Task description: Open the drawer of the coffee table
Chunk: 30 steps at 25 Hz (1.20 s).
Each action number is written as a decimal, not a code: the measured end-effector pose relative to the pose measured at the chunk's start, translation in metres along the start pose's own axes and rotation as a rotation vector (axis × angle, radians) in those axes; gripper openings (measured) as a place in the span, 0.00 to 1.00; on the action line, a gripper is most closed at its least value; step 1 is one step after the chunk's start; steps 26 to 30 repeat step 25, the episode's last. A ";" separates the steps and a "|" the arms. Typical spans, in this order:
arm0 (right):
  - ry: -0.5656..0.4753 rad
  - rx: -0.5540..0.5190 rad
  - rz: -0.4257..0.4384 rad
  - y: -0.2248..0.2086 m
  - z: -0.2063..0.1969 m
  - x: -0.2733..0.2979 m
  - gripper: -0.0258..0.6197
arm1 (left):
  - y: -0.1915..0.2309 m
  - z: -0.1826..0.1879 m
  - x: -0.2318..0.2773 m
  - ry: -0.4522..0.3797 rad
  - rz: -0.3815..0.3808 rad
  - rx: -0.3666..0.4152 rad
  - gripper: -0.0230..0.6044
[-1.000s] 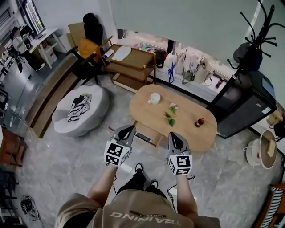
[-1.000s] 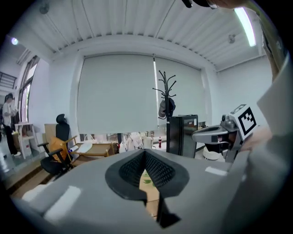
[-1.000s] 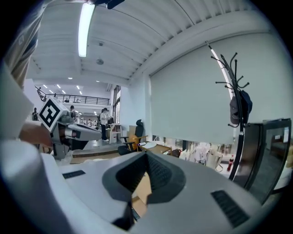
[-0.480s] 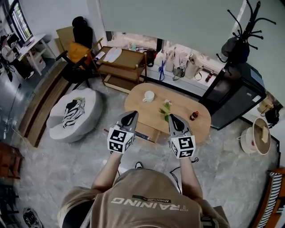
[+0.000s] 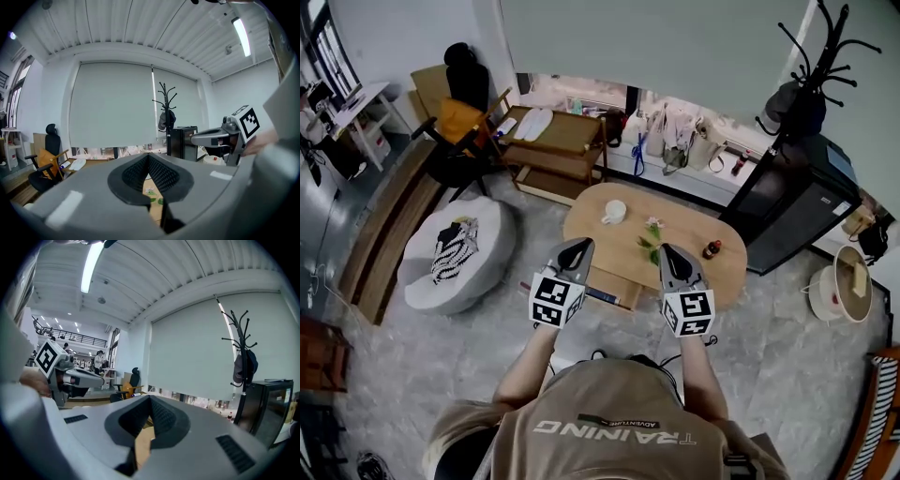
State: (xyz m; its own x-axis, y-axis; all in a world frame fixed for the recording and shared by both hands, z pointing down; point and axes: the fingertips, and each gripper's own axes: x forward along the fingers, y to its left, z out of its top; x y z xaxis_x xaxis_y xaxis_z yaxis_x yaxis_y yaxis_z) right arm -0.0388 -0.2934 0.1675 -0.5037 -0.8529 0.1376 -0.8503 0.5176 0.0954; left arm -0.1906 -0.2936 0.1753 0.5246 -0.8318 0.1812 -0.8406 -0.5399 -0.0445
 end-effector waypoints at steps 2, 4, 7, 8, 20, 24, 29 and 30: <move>0.003 0.012 -0.002 -0.005 -0.004 0.000 0.04 | -0.001 -0.002 0.004 0.007 0.002 -0.002 0.05; -0.006 0.017 -0.001 -0.012 -0.002 -0.001 0.04 | -0.003 0.002 0.008 0.005 -0.006 -0.019 0.05; -0.014 -0.022 0.019 -0.017 0.007 -0.002 0.05 | -0.011 0.014 0.009 -0.012 -0.034 -0.043 0.05; -0.018 -0.039 0.032 -0.017 0.009 -0.002 0.04 | -0.012 0.015 0.009 -0.012 -0.033 -0.043 0.05; -0.002 -0.095 0.120 -0.008 -0.002 -0.018 0.04 | -0.036 0.000 0.002 0.002 -0.001 -0.046 0.05; 0.015 -0.056 0.127 -0.002 -0.014 -0.026 0.05 | -0.041 -0.008 -0.007 0.038 0.003 -0.047 0.05; 0.017 -0.054 0.126 -0.003 -0.014 -0.028 0.04 | -0.042 -0.008 -0.007 0.041 0.003 -0.048 0.05; 0.017 -0.054 0.126 -0.003 -0.014 -0.028 0.04 | -0.042 -0.008 -0.007 0.041 0.003 -0.048 0.05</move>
